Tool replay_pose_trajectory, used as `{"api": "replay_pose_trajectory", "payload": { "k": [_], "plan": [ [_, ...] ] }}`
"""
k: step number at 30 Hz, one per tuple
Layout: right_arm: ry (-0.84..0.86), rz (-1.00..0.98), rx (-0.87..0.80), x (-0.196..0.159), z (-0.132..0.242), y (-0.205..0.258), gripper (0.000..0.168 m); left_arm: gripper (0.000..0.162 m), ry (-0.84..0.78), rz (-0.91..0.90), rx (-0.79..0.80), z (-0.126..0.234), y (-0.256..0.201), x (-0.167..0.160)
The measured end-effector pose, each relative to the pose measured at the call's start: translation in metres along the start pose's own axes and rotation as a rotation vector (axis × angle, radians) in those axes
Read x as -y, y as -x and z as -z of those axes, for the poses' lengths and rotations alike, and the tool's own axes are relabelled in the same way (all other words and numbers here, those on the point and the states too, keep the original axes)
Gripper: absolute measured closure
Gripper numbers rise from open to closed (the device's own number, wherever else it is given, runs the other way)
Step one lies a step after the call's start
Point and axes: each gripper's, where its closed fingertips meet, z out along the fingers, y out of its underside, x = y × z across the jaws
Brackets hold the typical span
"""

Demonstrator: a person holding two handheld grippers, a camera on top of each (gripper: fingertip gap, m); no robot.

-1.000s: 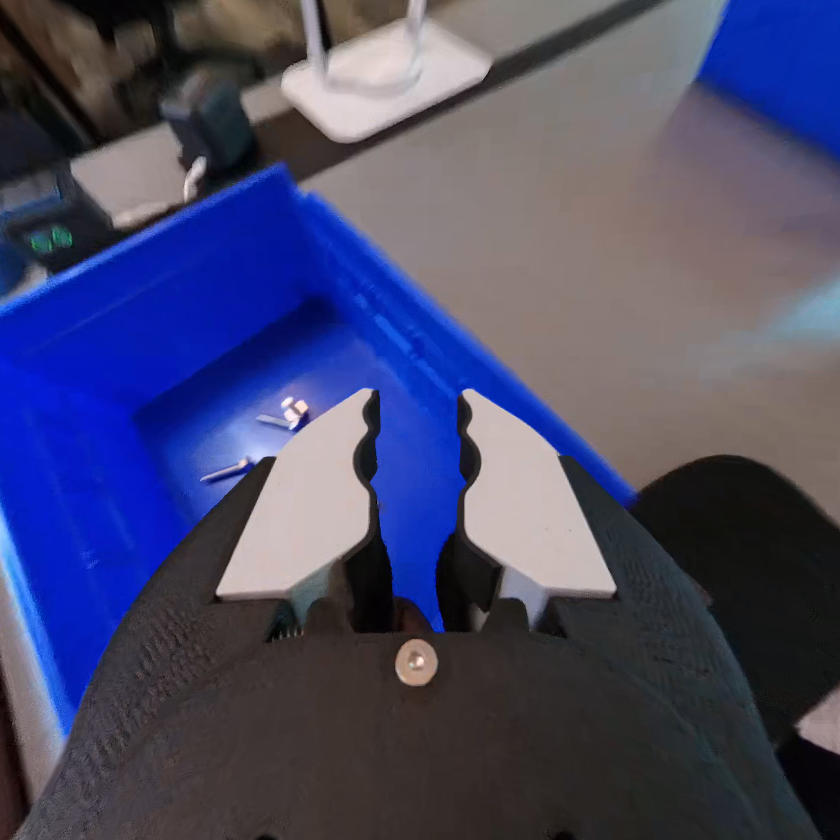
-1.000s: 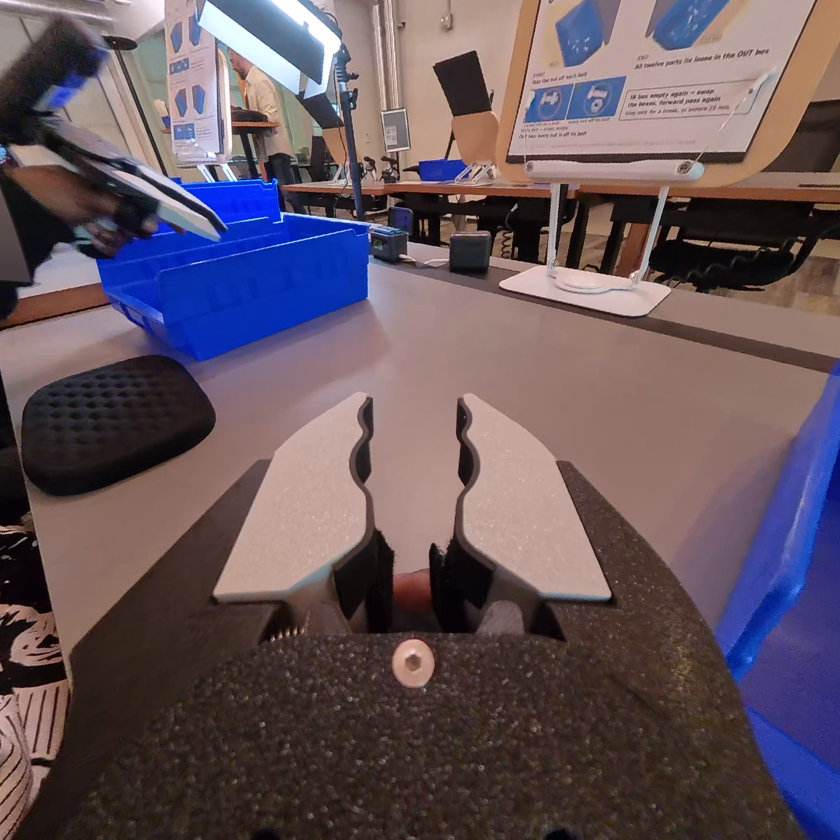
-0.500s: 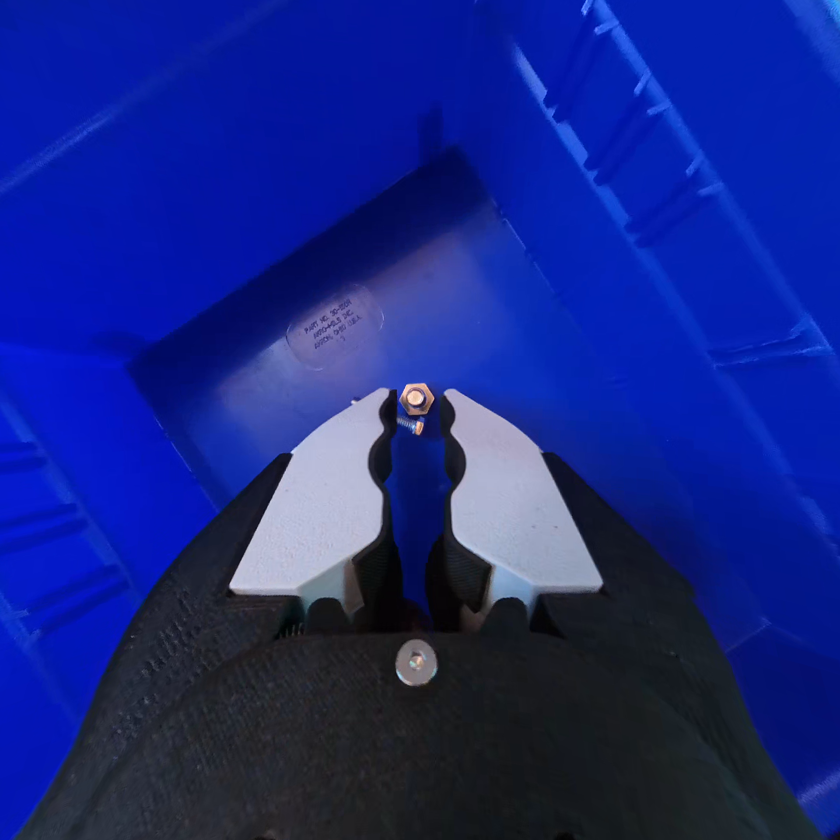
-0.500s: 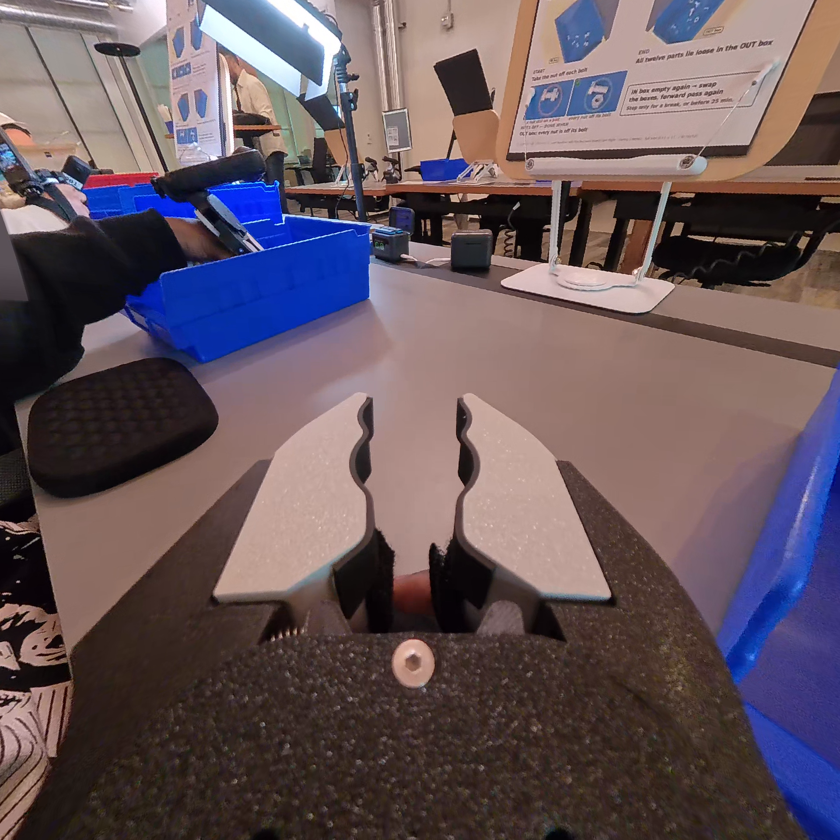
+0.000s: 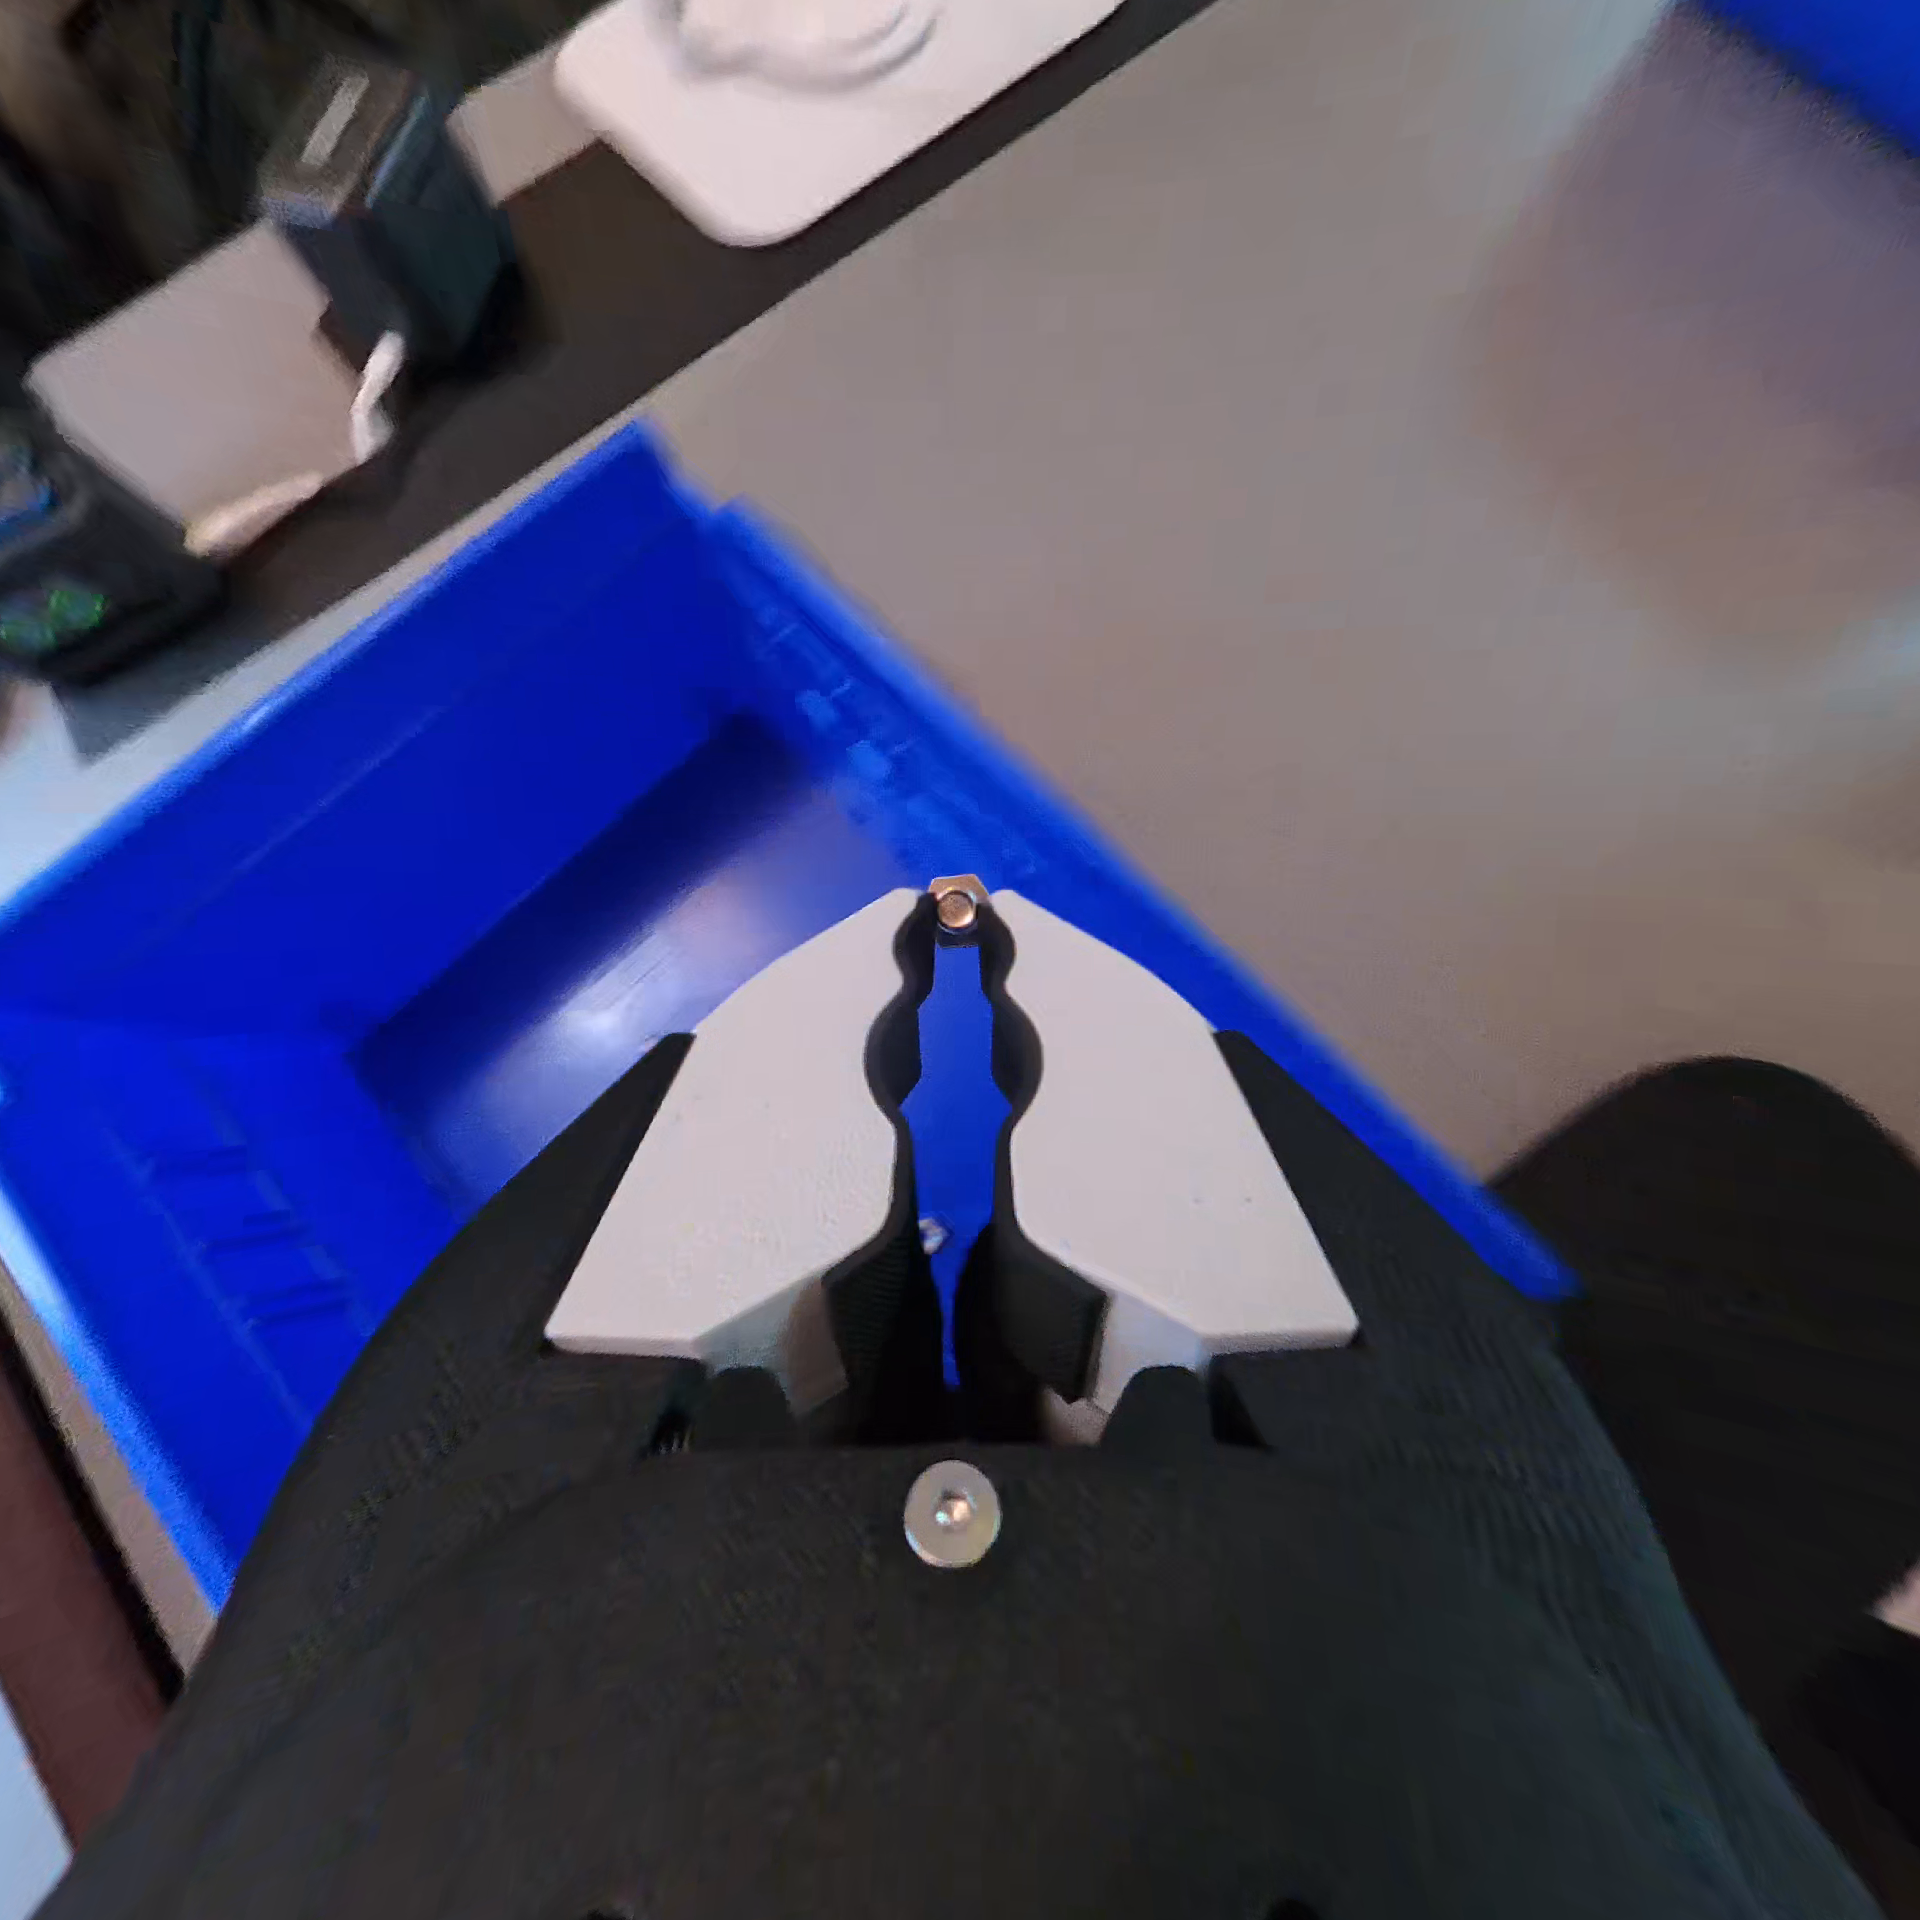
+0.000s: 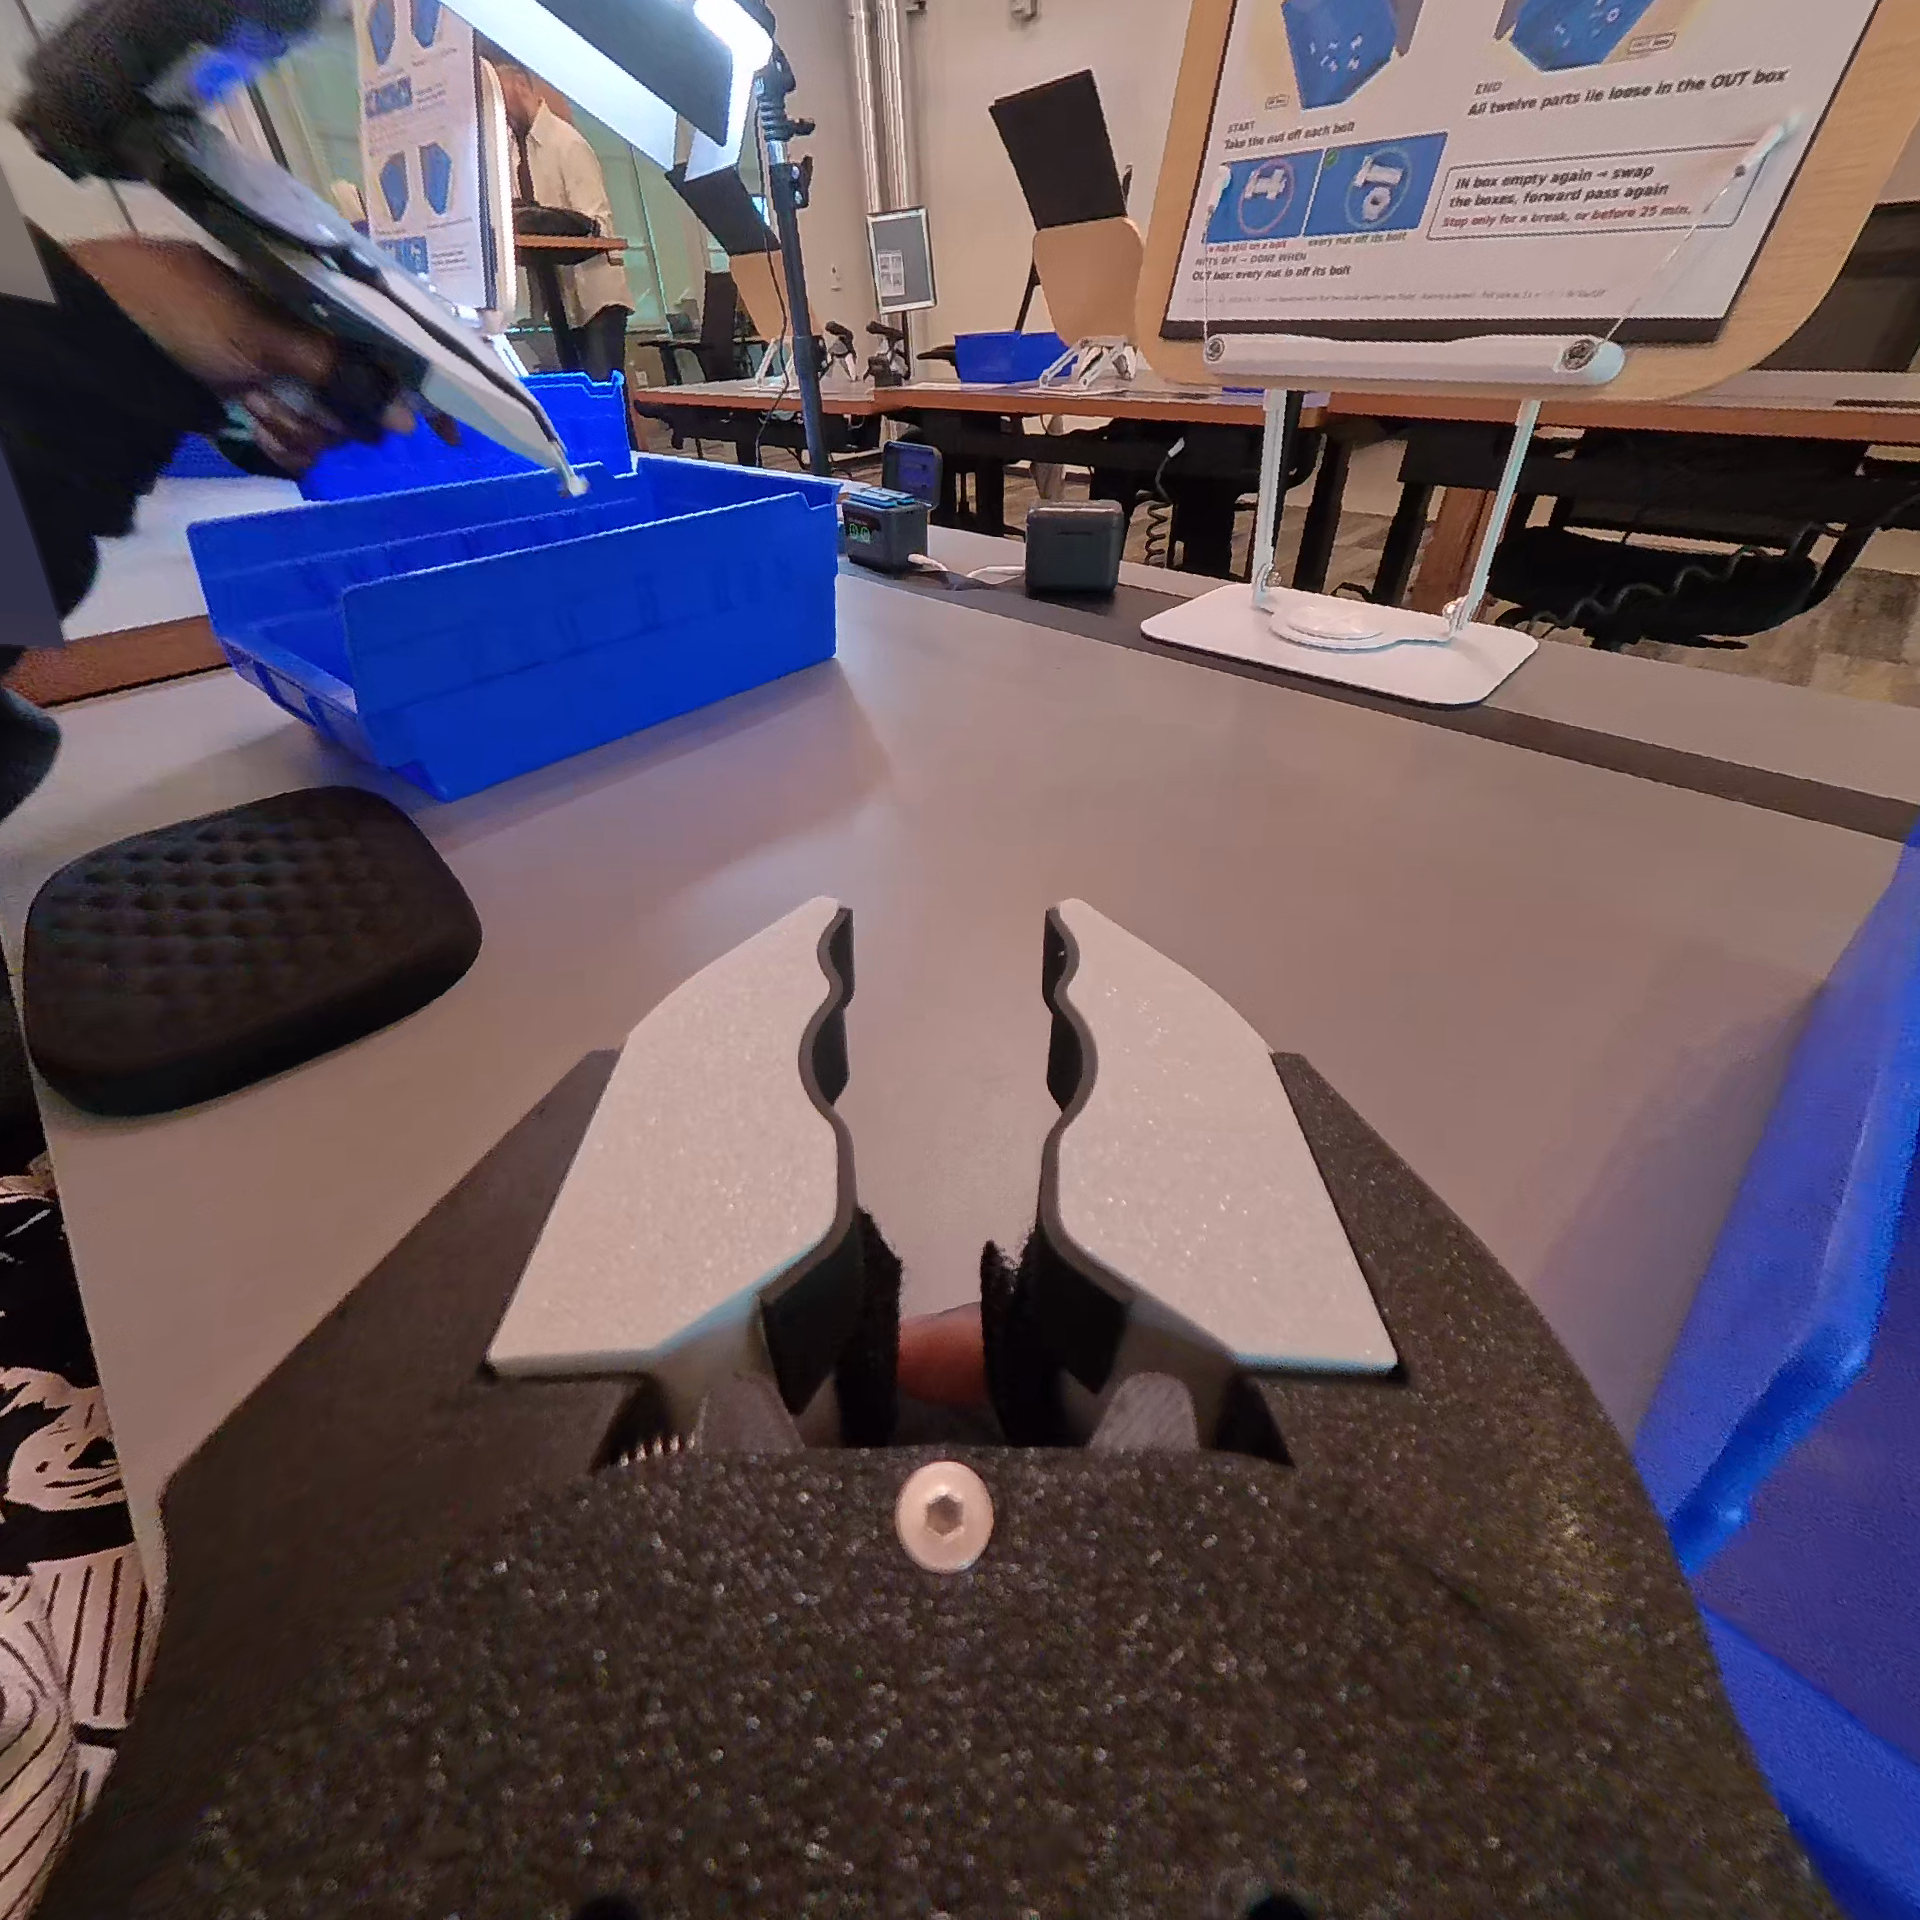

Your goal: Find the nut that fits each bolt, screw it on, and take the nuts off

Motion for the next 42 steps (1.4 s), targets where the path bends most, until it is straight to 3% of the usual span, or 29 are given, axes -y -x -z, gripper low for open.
{"api": "replay_pose_trajectory", "payload": {
  "k": [5, 10, 17, 25, 28, 32, 37, 42],
  "plan": [
    [0.010, 0.021, -0.004, -0.001, -0.001, 0.002, 0.133, 0.154, -0.036, -0.234, -0.218, 0.009, -0.118, 0.023],
    [0.027, 0.042, -0.004, -0.004, -0.002, 0.004, 0.133, 0.154, 0.076, -0.424, -0.350, -0.038, -0.217, -0.004],
    [0.020, 0.044, -0.004, -0.003, -0.002, 0.004, 0.133, 0.154, 0.215, -0.495, -0.378, -0.092, -0.256, -0.036],
    [0.022, 0.039, -0.004, -0.003, -0.002, 0.004, 0.133, 0.154, 0.241, -0.482, -0.387, -0.101, -0.257, -0.043],
    [0.023, 0.039, -0.004, -0.003, -0.002, 0.004, 0.133, 0.140, 0.234, -0.475, -0.389, -0.099, -0.257, -0.042],
    [0.021, 0.034, -0.003, -0.003, -0.001, 0.003, 0.133, 0.135, 0.100, -0.405, -0.409, -0.072, -0.251, -0.018],
    [0.025, 0.040, -0.001, -0.004, -0.002, 0.004, 0.134, 0.129, -0.026, -0.304, -0.238, 0.006, -0.163, 0.011],
    [0.031, 0.051, -0.004, -0.005, -0.003, 0.005, 0.134, 0.122, 0.271, -0.195, -0.047, 0.036, -0.050, -0.039]
  ]
}}
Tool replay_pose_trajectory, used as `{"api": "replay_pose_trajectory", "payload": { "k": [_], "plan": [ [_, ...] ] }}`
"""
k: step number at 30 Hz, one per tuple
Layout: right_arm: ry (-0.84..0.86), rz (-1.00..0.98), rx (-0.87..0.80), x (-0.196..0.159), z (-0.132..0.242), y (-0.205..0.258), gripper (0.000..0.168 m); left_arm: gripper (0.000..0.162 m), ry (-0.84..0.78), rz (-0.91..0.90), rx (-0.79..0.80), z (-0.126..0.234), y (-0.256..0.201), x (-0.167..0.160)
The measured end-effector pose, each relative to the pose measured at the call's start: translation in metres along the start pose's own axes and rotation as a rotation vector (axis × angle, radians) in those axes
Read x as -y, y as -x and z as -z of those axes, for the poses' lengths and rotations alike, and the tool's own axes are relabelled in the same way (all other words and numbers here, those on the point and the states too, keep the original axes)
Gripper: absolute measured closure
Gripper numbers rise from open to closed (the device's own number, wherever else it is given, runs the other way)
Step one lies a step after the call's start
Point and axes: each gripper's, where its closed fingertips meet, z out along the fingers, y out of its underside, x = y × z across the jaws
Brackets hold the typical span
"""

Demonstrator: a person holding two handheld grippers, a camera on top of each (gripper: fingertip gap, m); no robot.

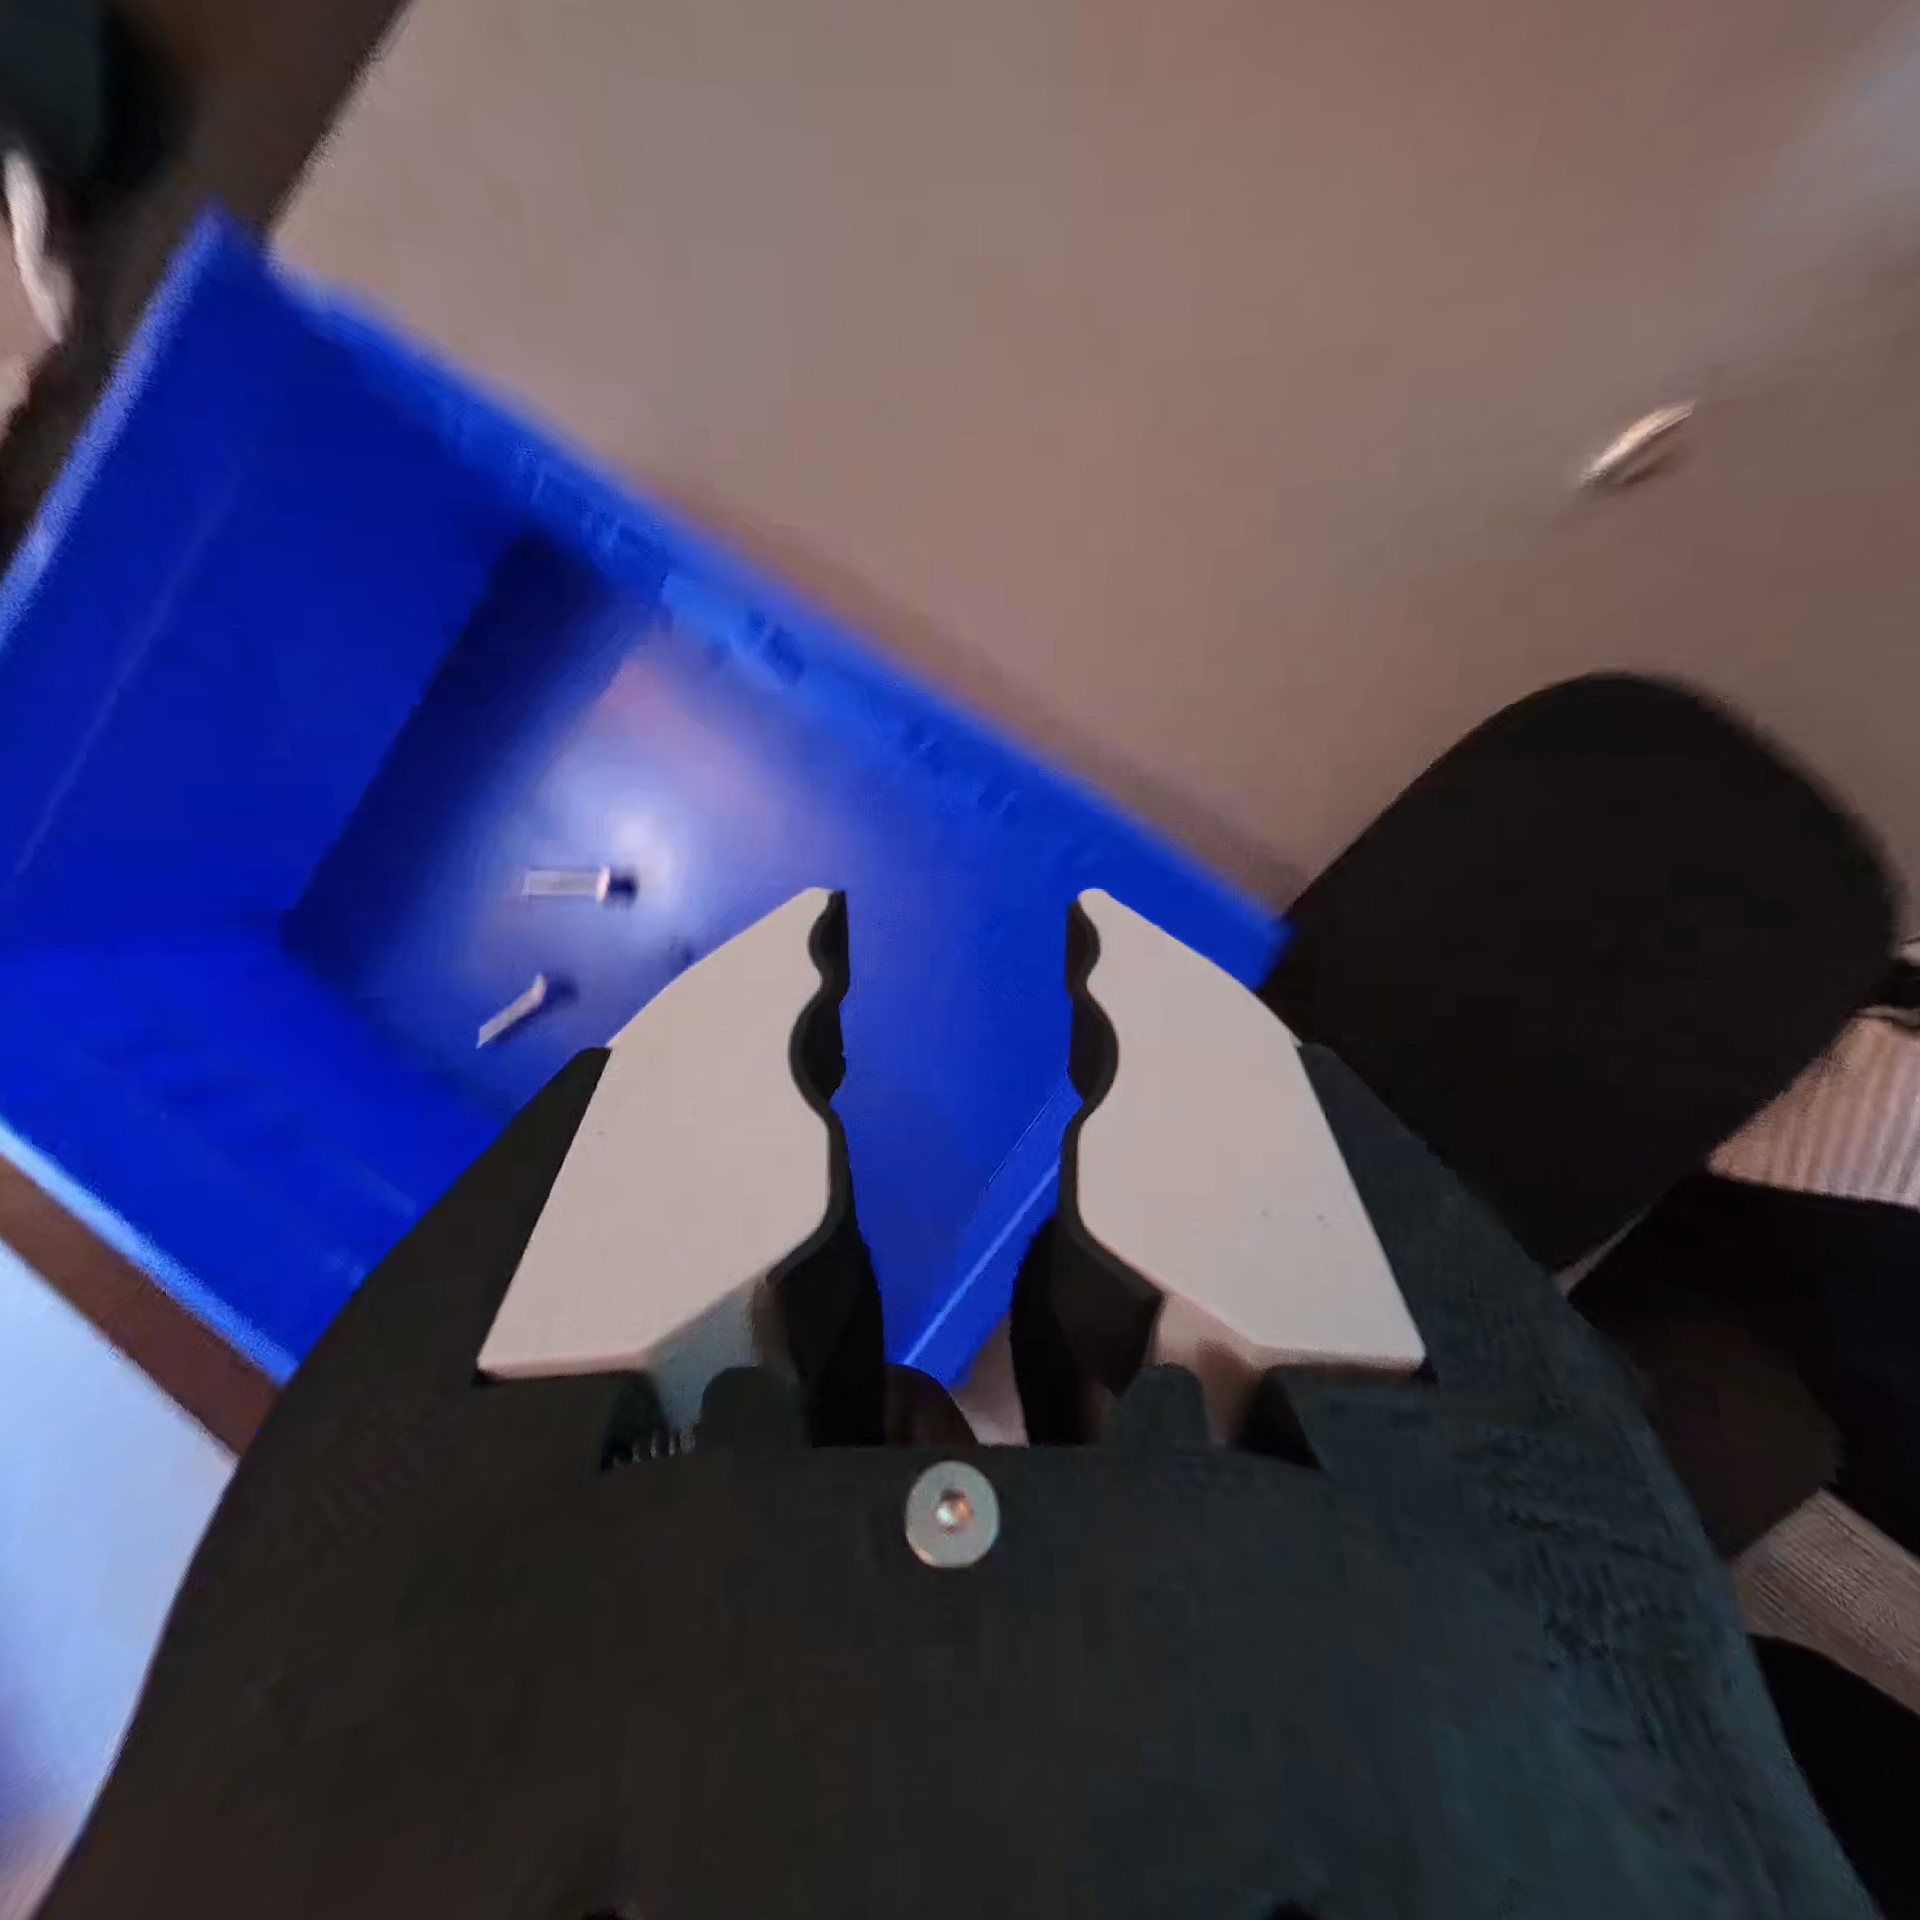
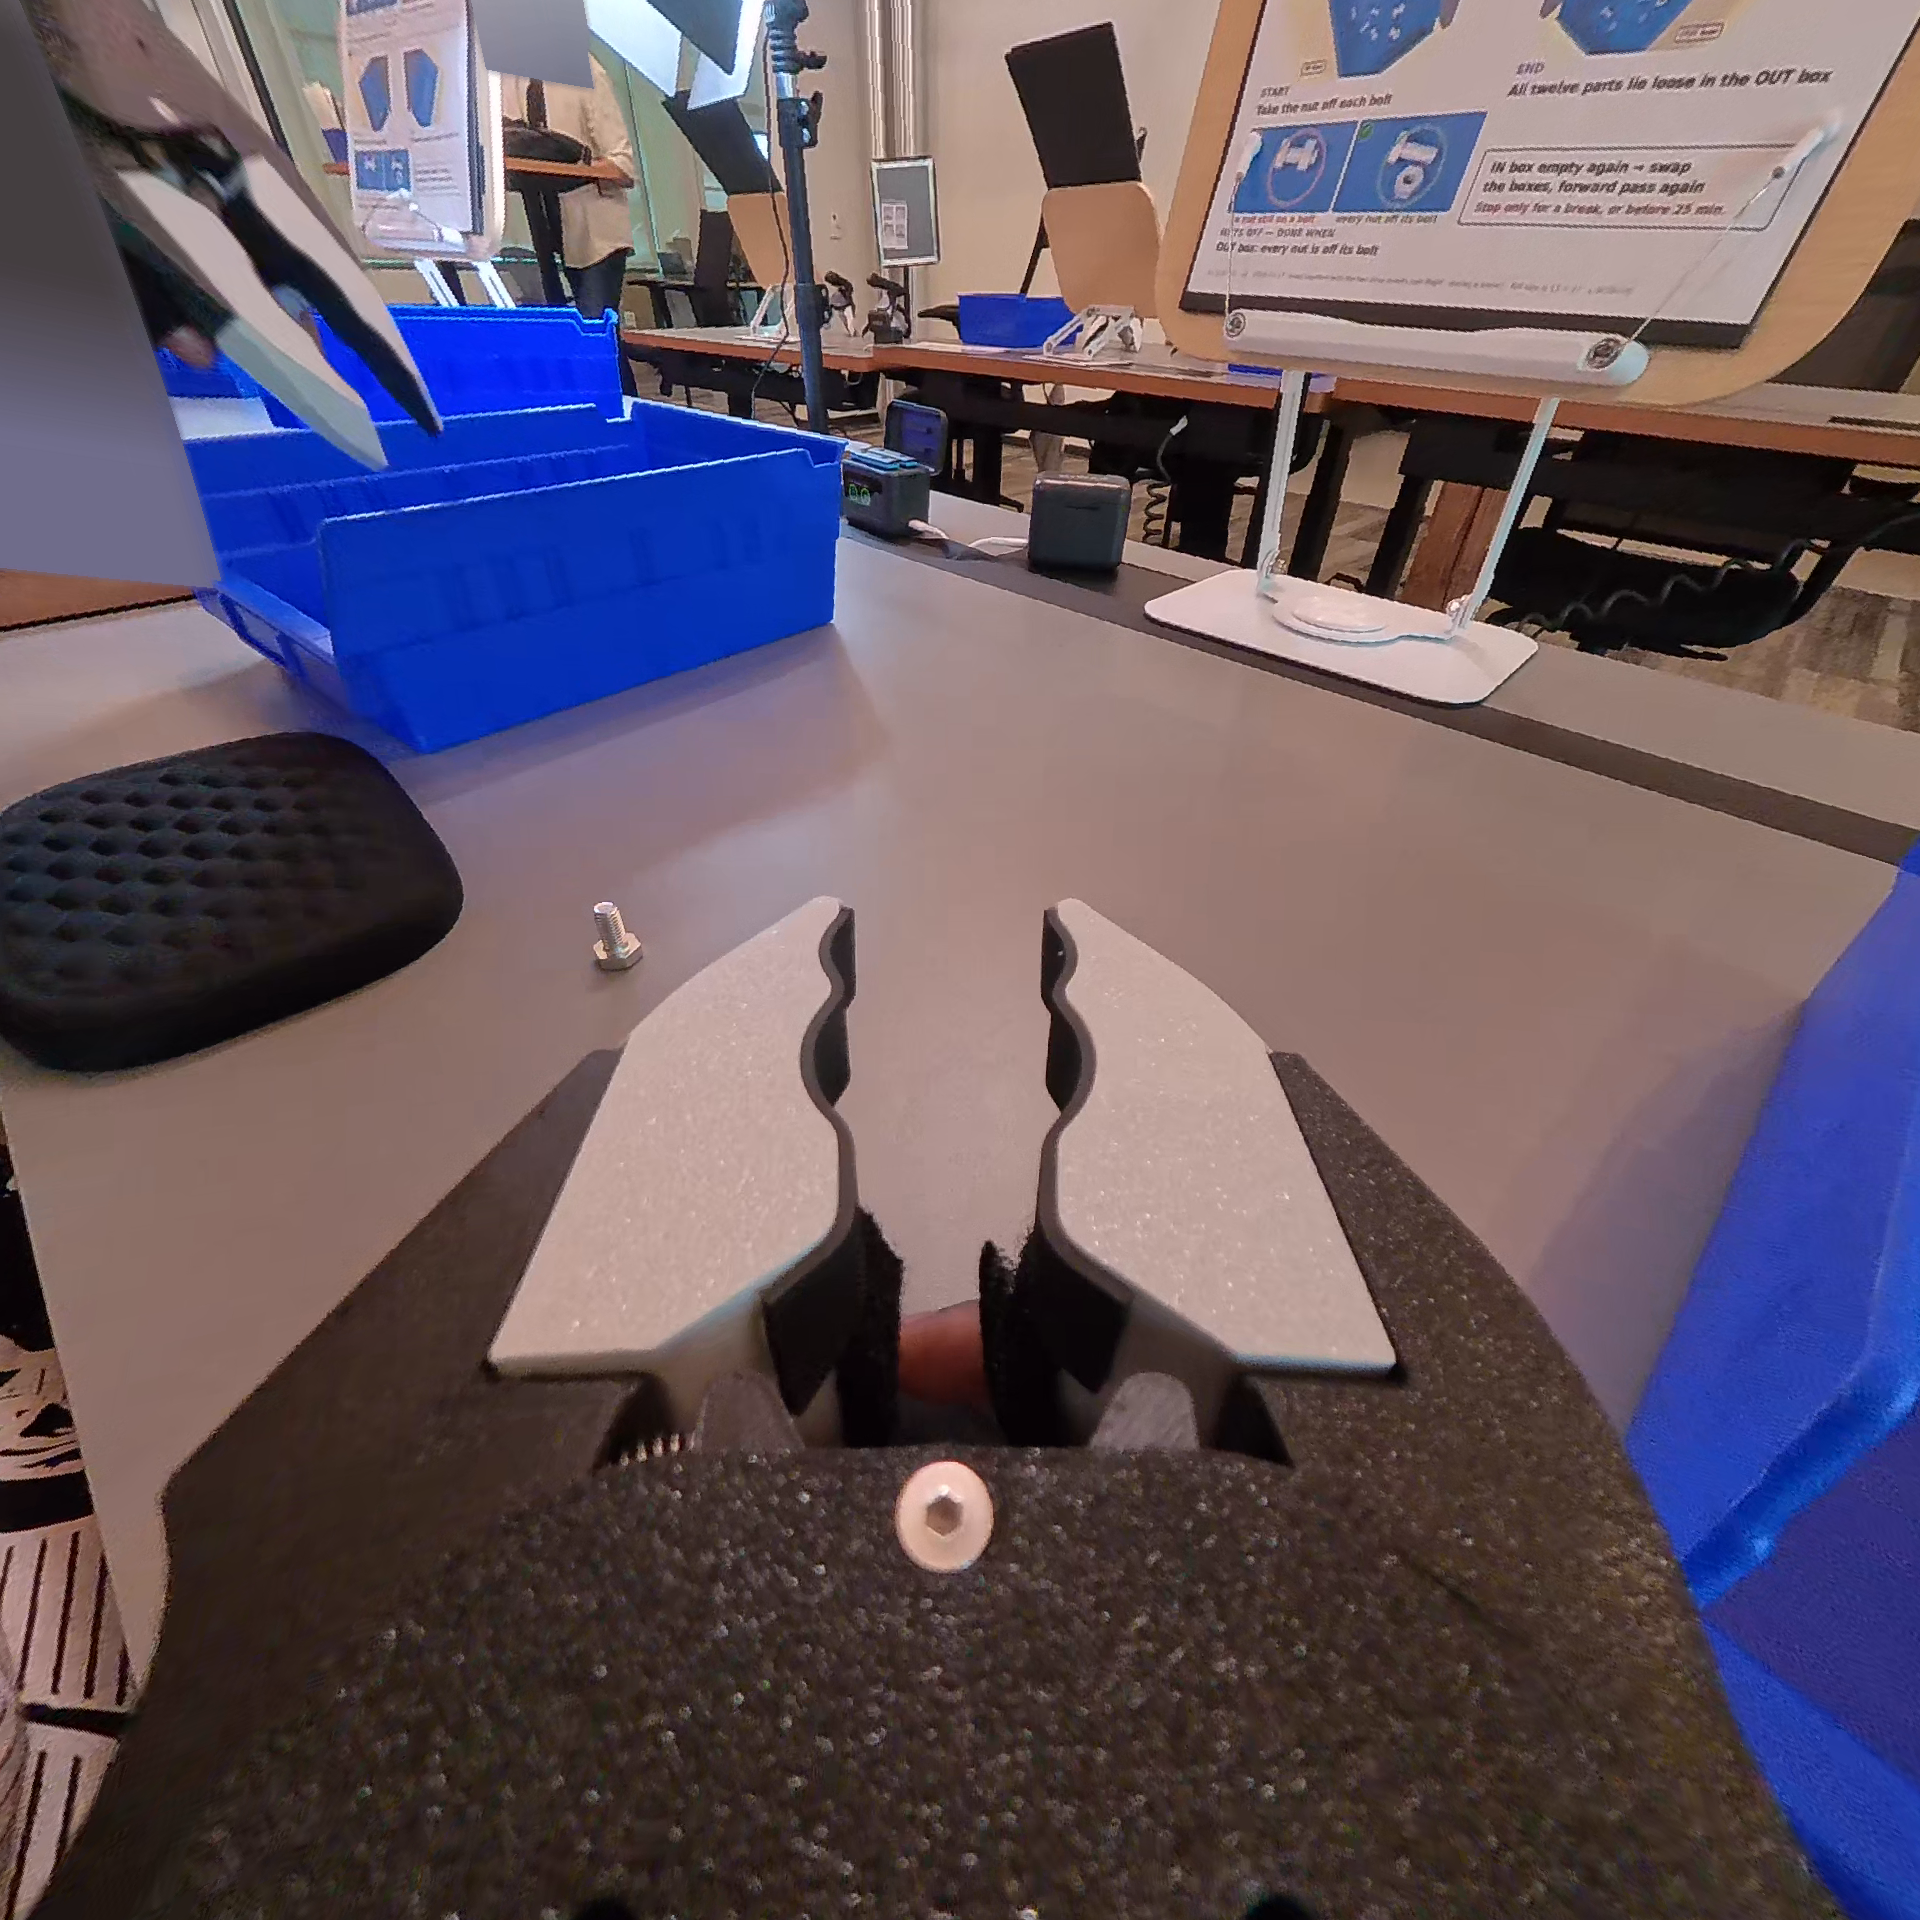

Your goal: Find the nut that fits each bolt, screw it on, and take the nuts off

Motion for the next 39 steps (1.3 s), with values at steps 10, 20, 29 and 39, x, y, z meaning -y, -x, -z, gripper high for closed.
{"api": "replay_pose_trajectory", "payload": {
  "k": [10, 20, 29, 39],
  "plan": [
    [-0.006, -0.007, 0.000, 0.001, 0.001, -0.001, 0.134, 0.125, 0.404, 0.181, -0.030, -0.057, 0.054, -0.100],
    [0.000, -0.014, 0.000, 0.000, 0.000, -0.002, 0.134, 0.132, 0.461, 0.170, -0.051, -0.060, 0.058, -0.115],
    [-0.001, -0.009, -0.002, 0.000, 0.000, -0.001, 0.134, 0.144, 0.564, 0.207, -0.081, -0.066, 0.055, -0.133],
    [0.000, -0.009, -0.002, 0.000, 0.000, -0.001, 0.134, 0.151, 0.484, 0.192, -0.106, -0.057, 0.051, -0.120]
  ]
}}
